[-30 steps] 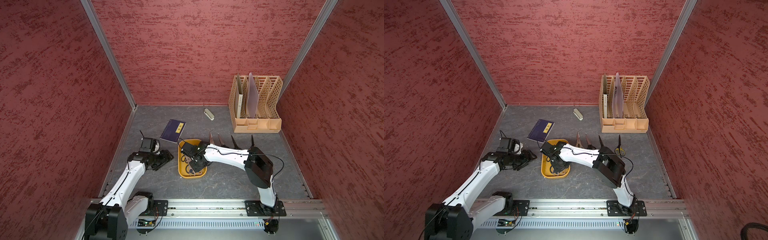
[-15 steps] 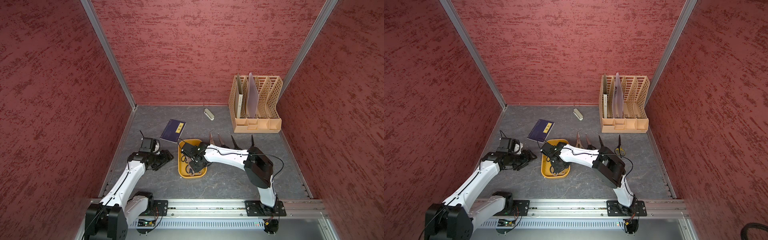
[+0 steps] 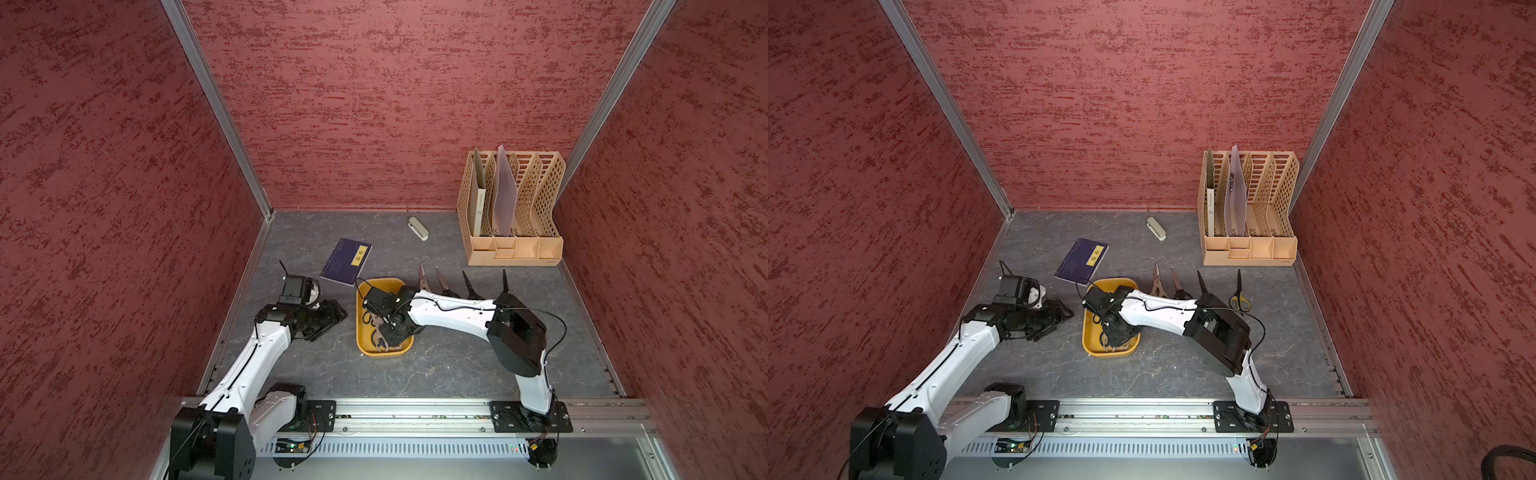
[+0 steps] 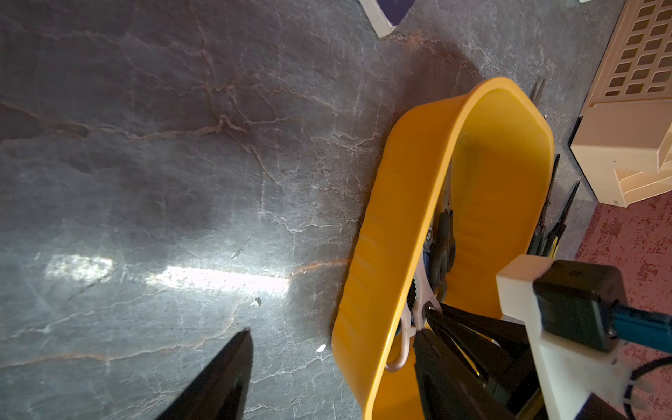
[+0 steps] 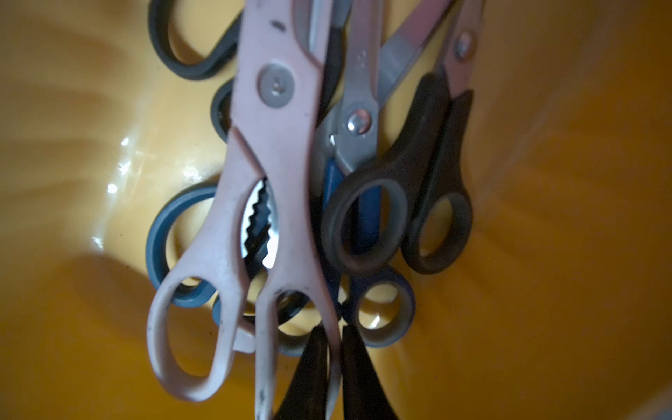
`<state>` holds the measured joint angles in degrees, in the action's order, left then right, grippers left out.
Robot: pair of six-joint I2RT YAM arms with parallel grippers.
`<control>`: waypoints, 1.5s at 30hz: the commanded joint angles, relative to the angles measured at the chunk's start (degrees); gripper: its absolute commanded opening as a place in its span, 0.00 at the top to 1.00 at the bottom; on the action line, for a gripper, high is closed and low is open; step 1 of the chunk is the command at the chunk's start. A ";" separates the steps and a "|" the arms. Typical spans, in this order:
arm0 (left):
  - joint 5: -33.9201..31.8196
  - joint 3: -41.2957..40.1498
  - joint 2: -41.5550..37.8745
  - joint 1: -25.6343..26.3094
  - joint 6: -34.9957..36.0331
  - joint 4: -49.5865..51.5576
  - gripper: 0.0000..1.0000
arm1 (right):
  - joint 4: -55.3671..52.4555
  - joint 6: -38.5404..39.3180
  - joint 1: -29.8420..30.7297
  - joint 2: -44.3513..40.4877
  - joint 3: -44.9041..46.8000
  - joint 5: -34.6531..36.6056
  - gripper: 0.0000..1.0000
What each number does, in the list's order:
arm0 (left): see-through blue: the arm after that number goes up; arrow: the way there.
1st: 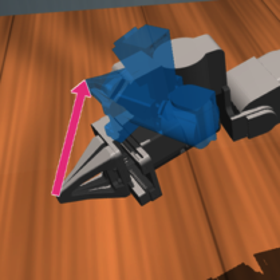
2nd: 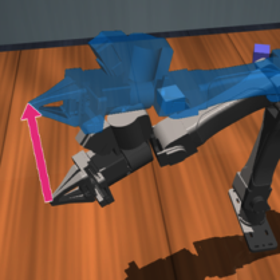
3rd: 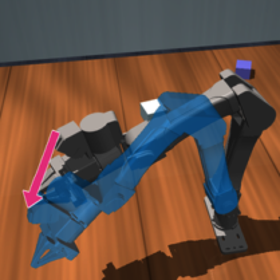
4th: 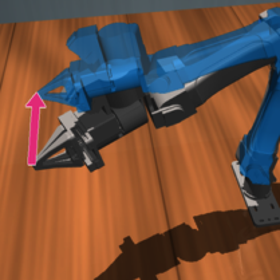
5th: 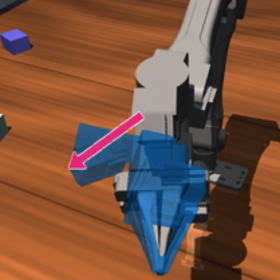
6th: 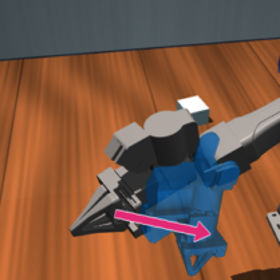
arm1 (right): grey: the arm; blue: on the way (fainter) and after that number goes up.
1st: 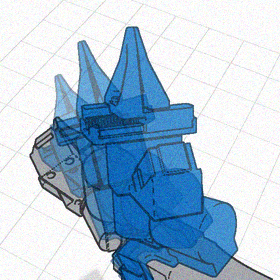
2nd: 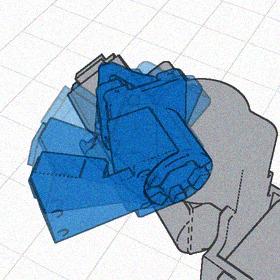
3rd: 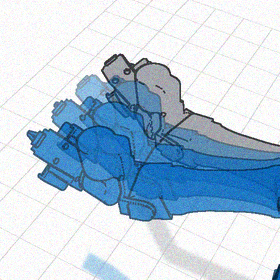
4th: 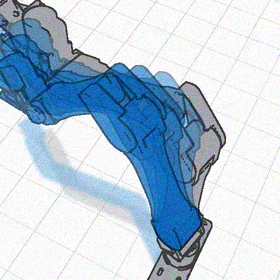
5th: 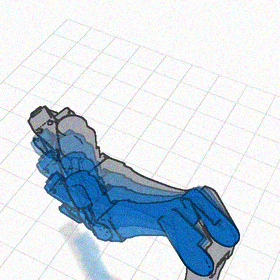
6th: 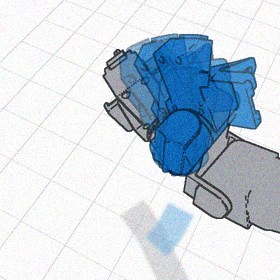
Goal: Take the scissors out of the storage box
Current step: Pick up the scissors from the storage box, then place the scissors at the center of the board.
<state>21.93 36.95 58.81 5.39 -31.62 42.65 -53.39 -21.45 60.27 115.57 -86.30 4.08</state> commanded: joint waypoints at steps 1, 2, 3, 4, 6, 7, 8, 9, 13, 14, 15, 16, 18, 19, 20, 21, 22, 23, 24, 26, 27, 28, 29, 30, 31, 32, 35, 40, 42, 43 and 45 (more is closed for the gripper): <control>-0.31 -0.30 -0.38 -0.49 0.32 0.32 0.26 | 1.44 -0.96 -0.02 -0.14 0.92 -0.07 0.93; -0.31 -0.29 -0.37 -0.53 0.32 0.28 0.26 | 1.50 -1.00 0.02 -0.49 0.96 0.08 0.94; -0.31 -0.28 -0.38 -0.53 0.28 0.24 0.26 | 1.43 -1.04 0.02 -0.82 0.84 0.15 0.95; -0.24 -0.36 -0.38 -0.57 0.32 0.19 0.26 | 1.30 -1.08 0.02 -1.27 0.72 0.40 0.97; -0.24 -0.34 -0.44 -0.64 0.26 0.13 0.26 | 0.88 -1.37 0.01 -2.32 0.33 0.61 1.00; -0.14 -0.46 -0.34 -0.57 0.30 -0.02 0.26 | 0.54 -1.61 0.02 -3.06 0.00 0.96 1.00; -0.07 -0.46 -0.32 -0.64 0.32 -0.11 0.26 | 0.01 -2.10 0.00 -3.83 -0.38 1.33 1.00; -0.05 -0.46 -0.29 -0.60 0.26 -0.11 0.26 | -0.58 -2.55 0.01 -4.40 -0.76 1.79 1.00; 0.30 -0.55 -0.15 -0.60 0.32 -0.63 0.26 | -3.48 -4.72 0.02 -7.20 -2.01 3.32 1.00; 0.38 -0.53 -0.07 -0.64 0.30 -0.73 0.26 | -3.98 -5.16 -0.06 -7.98 -2.10 3.59 1.00; 0.46 -0.56 0.06 -0.63 0.28 -0.82 0.26 | -4.32 -5.53 -0.07 -8.54 -2.12 3.74 1.00; 0.54 -0.46 0.22 -0.57 0.41 -0.90 0.26 | -4.78 -6.03 -0.21 -9.16 -2.09 4.04 1.00; 0.65 -0.45 0.43 -0.56 0.40 -0.99 0.26 | -5.39 -7.03 -0.50 -10.24 -2.37 4.67 1.00; 0.75 -0.39 0.61 -0.56 0.50 -1.08 0.26 | -5.61 -7.48 -0.76 -10.84 -2.51 4.81 1.00; 0.82 -0.38 0.70 -0.63 0.49 -1.15 0.26 | -5.68 -7.92 -1.07 -11.42 -2.68 4.82 1.00; 0.83 -0.32 0.78 -0.61 0.59 -1.16 0.26 | -5.81 -8.28 -1.55 -11.91 -2.88 4.80 1.00; 0.83 -0.30 0.88 -0.63 0.59 -1.16 0.26 | -6.00 -8.76 -2.16 -12.49 -3.12 4.73 1.00; 0.90 -0.21 0.96 -0.57 0.65 -1.23 0.26 | -6.25 -9.20 -2.96 -12.96 -3.36 4.41 1.00; 0.96 -0.19 1.03 -0.63 0.61 -1.22 0.26 | -6.49 -9.39 -3.71 -13.32 -3.50 4.10 1.00; 1.17 0.03 1.34 -0.64 0.78 -1.27 0.26 | -7.05 -9.44 -5.45 -14.05 -3.77 3.78 1.00; 1.25 0.18 1.57 -0.64 0.89 -1.33 0.26 | -7.25 -8.99 -6.58 -14.40 -3.76 3.75 1.00; 1.28 0.31 1.79 -0.63 1.02 -1.31 0.26 | -7.32 -8.20 -7.89 -14.51 -3.60 3.66 1.00; 1.37 0.47 2.01 -0.58 1.14 -1.44 0.26 | -7.35 -7.47 -9.07 -14.51 -3.60 3.74 1.00; 1.43 0.62 2.40 -0.60 1.28 -1.55 0.26 | -7.58 -6.43 -10.97 -14.29 -3.61 3.64 1.00; 1.42 0.79 2.75 -0.64 1.51 -1.77 0.26 | -7.65 -5.43 -12.91 -13.94 -3.81 3.49 1.00; 1.46 0.92 3.03 -0.63 1.64 -1.95 0.26 | -7.41 -4.54 -14.51 -13.61 -3.92 3.45 1.00; 1.44 1.82 4.76 -0.58 2.23 -2.67 0.26 | -6.33 -1.23 -20.34 -11.62 -5.26 3.39 1.00; 1.48 4.28 8.78 -0.58 2.69 -3.79 0.26 | -7.14 4.61 -28.41 -3.46 -13.10 5.24 1.00; 1.51 5.16 10.00 -0.61 2.61 -4.11 0.26 | -7.97 7.19 -30.68 0.73 -18.10 6.32 1.00; 1.58 5.68 10.45 -0.56 2.61 -4.01 0.26 | -8.45 7.99 -31.75 2.61 -20.31 6.16 1.00; 1.87 6.80 11.40 -0.63 2.42 -3.47 0.26 | -9.80 8.99 -34.16 6.84 -25.75 6.38 1.00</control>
<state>22.98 41.41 69.45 5.08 -30.02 40.10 -61.06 -16.51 28.34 118.63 -106.69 8.36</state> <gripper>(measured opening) 0.738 0.085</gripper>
